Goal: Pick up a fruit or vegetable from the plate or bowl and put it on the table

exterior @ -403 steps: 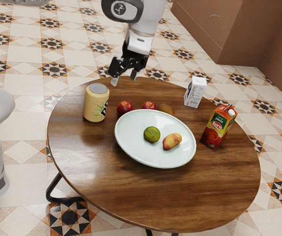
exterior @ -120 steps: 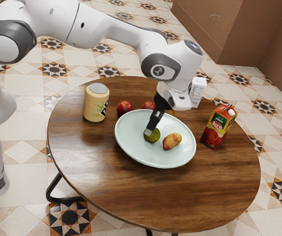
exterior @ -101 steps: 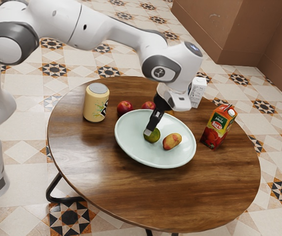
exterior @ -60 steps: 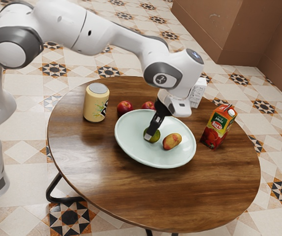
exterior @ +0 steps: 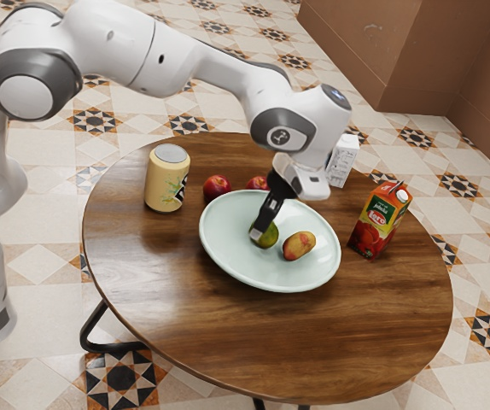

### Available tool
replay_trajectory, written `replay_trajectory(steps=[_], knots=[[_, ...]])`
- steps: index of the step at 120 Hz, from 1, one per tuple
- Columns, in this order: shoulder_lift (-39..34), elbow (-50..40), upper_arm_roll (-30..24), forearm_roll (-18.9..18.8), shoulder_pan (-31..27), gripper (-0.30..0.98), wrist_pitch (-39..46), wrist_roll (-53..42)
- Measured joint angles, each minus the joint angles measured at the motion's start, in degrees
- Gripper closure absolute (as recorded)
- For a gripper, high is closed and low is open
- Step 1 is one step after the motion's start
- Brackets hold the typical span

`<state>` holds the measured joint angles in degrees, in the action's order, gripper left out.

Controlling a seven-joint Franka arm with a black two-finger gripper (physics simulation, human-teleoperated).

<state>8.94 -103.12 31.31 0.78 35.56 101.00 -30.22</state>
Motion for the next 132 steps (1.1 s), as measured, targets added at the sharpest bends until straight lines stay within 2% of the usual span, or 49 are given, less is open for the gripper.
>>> replay_trajectory(steps=[132], knots=[[1.99, 0.0, -0.29, 1.01, 0.07, 0.01, 1.13, -1.45]])
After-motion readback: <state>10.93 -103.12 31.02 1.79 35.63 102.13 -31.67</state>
